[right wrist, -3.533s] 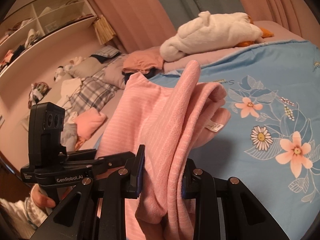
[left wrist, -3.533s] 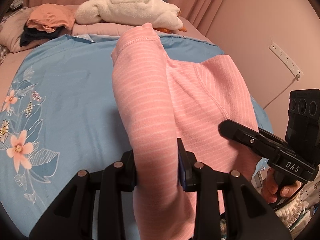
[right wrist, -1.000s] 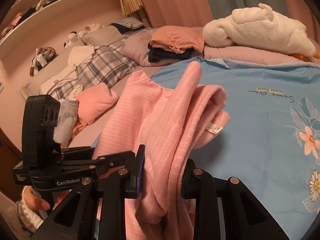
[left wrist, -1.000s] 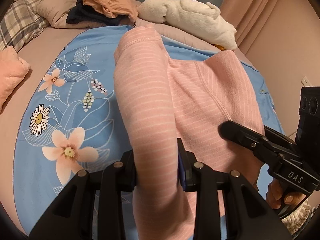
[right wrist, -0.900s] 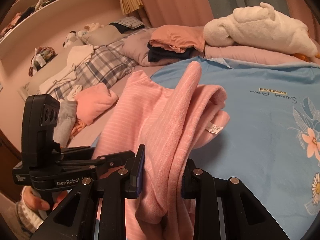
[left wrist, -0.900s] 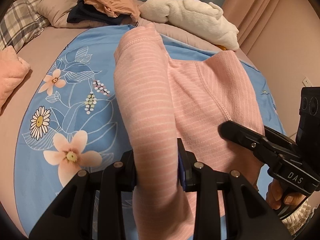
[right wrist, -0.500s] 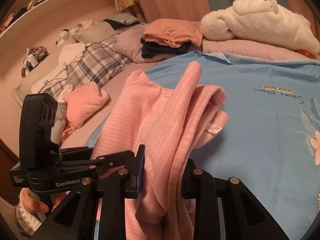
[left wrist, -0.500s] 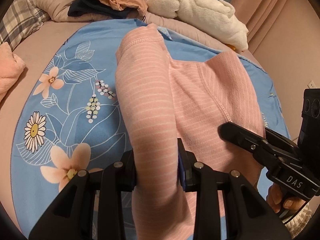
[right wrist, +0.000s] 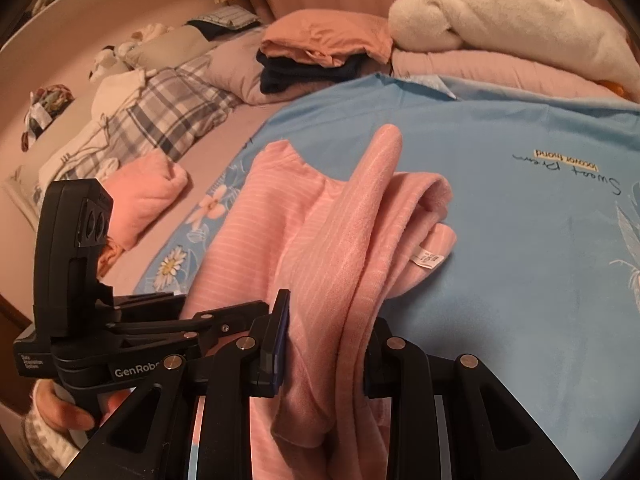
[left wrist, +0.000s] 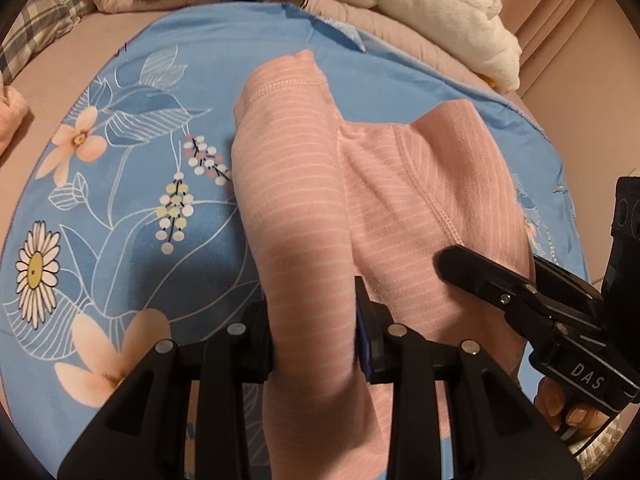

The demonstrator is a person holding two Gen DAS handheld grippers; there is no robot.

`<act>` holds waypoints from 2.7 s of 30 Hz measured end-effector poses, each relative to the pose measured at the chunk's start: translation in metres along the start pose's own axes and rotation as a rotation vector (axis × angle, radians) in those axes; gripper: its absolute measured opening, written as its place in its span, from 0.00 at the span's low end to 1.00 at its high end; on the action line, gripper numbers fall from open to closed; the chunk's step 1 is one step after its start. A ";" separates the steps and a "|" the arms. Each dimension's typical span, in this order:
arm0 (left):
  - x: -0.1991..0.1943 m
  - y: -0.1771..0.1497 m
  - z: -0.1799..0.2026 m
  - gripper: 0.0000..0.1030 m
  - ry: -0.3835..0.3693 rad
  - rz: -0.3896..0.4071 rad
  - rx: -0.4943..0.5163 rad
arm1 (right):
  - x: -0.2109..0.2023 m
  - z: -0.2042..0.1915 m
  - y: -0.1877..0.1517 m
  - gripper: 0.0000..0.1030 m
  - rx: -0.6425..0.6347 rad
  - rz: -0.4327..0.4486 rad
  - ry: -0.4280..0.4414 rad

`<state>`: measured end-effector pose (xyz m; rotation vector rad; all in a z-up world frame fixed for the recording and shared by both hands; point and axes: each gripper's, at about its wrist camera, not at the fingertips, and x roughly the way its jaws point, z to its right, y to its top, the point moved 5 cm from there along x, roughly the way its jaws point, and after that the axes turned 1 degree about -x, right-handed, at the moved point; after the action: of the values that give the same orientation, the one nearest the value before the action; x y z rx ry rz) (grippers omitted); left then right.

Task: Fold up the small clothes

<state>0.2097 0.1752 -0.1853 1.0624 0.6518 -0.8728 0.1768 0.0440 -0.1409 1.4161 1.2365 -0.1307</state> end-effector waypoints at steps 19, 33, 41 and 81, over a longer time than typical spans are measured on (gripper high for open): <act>0.003 0.000 -0.006 0.38 -0.003 -0.016 0.002 | 0.015 0.042 -0.011 0.29 0.196 -0.070 0.083; 0.003 0.000 -0.021 0.70 0.063 -0.013 -0.014 | 0.019 0.065 -0.022 0.39 0.360 -0.099 0.180; -0.006 -0.007 -0.025 0.70 0.080 -0.002 -0.014 | 0.012 0.065 -0.021 0.43 0.347 -0.103 0.131; -0.028 -0.073 0.006 0.58 0.180 0.015 0.044 | -0.017 0.029 -0.055 0.43 0.049 -0.125 -0.026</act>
<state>0.1327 0.1619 -0.1942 1.1928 0.7766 -0.7876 0.1461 -0.0021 -0.1743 1.3749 1.3082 -0.2661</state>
